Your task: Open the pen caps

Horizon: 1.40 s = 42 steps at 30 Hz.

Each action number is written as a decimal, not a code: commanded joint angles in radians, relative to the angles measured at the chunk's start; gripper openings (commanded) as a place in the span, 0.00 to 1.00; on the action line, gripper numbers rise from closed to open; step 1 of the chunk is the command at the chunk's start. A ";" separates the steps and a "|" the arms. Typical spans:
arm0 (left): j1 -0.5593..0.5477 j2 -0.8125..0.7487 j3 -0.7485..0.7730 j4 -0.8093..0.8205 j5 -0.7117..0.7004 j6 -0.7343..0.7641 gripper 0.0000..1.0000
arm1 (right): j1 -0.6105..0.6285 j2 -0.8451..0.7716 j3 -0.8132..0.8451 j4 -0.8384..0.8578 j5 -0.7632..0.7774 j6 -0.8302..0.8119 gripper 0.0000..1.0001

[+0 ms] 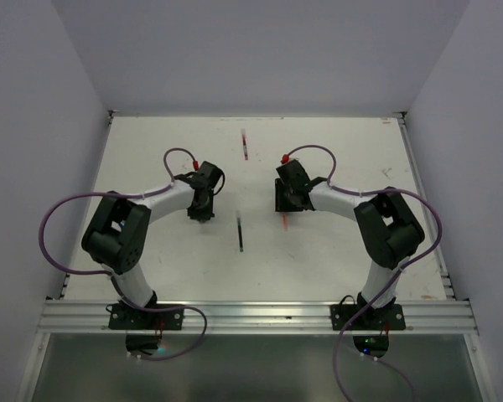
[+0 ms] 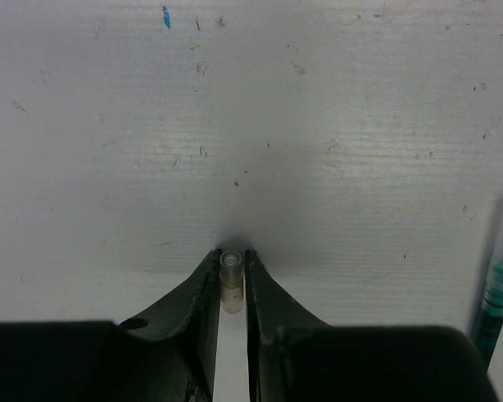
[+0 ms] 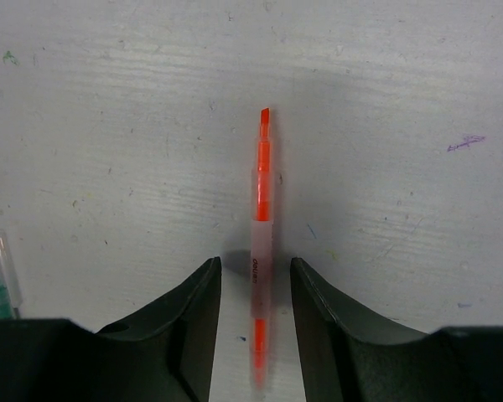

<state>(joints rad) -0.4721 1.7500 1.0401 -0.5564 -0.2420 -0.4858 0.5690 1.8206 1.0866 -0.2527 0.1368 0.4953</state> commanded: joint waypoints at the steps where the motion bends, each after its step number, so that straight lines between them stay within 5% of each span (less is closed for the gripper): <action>1: 0.007 0.078 -0.069 0.027 -0.049 0.009 0.20 | -0.004 0.029 -0.022 -0.013 0.001 -0.009 0.43; 28: 0.026 0.057 -0.118 0.072 -0.052 0.010 0.34 | -0.004 0.022 -0.007 -0.019 -0.014 -0.035 0.52; 42: 0.023 -0.213 0.006 -0.057 0.015 0.016 0.45 | 0.058 -0.266 0.064 -0.232 0.129 -0.060 0.55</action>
<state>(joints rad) -0.4519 1.6409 1.0016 -0.5598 -0.2569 -0.4854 0.5835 1.6463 1.1034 -0.4362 0.2272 0.4438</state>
